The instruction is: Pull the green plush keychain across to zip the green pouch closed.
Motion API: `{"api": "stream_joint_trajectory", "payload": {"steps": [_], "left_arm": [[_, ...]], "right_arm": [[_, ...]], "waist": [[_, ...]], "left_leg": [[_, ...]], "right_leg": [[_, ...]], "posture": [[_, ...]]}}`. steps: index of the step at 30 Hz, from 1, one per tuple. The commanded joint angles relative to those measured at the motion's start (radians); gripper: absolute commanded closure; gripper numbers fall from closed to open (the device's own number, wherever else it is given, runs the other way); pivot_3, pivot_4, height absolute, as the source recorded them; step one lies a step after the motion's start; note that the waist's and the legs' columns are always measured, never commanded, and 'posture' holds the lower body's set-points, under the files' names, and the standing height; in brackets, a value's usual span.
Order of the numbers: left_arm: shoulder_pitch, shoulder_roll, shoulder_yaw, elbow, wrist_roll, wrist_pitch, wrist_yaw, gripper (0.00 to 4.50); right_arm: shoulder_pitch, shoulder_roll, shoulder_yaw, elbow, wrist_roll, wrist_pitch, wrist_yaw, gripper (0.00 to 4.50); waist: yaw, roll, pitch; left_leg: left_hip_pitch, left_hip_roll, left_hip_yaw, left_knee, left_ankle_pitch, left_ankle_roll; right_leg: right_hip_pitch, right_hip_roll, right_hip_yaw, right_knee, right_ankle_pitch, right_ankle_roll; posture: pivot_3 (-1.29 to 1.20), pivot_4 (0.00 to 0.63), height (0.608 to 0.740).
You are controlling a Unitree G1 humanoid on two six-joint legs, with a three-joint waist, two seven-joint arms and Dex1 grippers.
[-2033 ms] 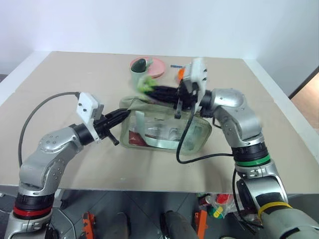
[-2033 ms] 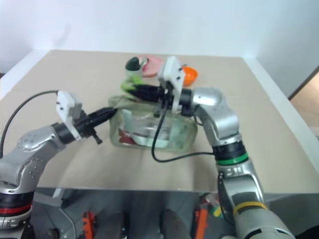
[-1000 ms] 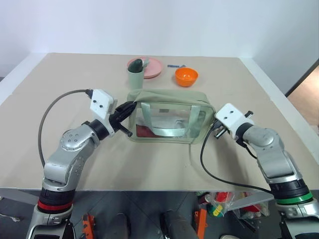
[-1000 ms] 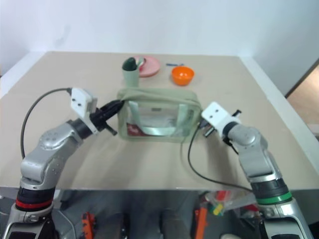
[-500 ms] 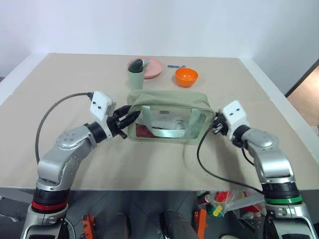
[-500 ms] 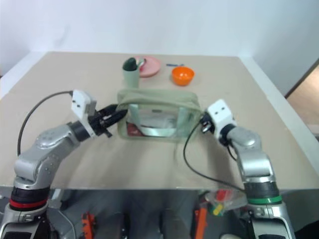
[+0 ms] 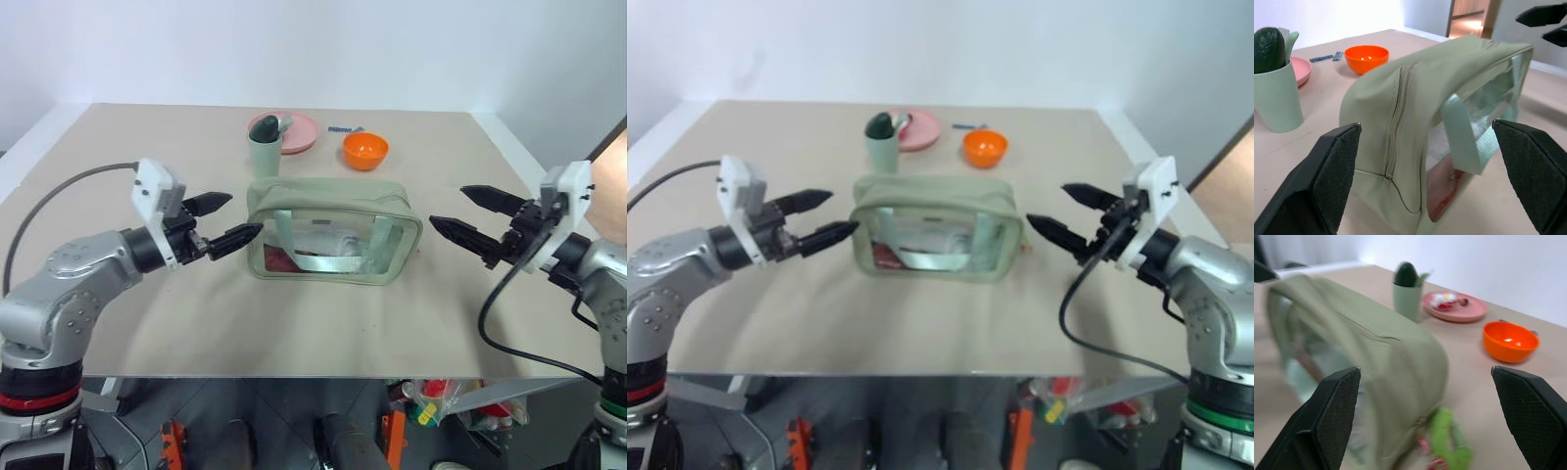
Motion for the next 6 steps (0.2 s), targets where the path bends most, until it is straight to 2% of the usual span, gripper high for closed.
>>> {"api": "stream_joint_trajectory", "payload": {"steps": [1, 3, 6], "left_arm": [[0.087, 0.04, 0.047, -0.066, -0.008, 0.014, 0.017, 0.0], [0.14, 0.026, 0.033, -0.087, 0.017, 0.0, 0.049, 0.0], [0.221, 0.0, -0.027, -0.124, 0.122, -0.093, 0.085, 0.0]], "right_arm": [[0.1, -0.037, -0.051, -0.154, 0.112, 0.078, 0.009, 0.02], [0.164, -0.009, -0.035, -0.213, 0.121, 0.076, -0.029, 0.02], [0.27, 0.033, 0.03, -0.255, 0.031, -0.022, -0.055, 0.02]], "waist": [[0.001, 0.0, 0.0], [0.001, 0.0, 0.0], [0.001, 0.0, 0.0]], "left_leg": [[0.0, 0.0, 0.0, 0.0, 0.0, 0.0], [0.001, 0.0, -0.001, 0.0, 0.0, 0.0], [0.001, 0.0, -0.001, 0.001, 0.0, 0.0]], "right_leg": [[0.0, 0.0, 0.0, 0.0, -0.001, -0.001], [0.001, 0.0, 0.0, 0.0, -0.003, -0.005], [0.001, 0.0, -0.001, 0.0, -0.003, -0.005]], "posture": [[0.0, 0.15, 0.74], [0.0, 0.15, 0.74], [0.0, 0.15, 0.74]]}}
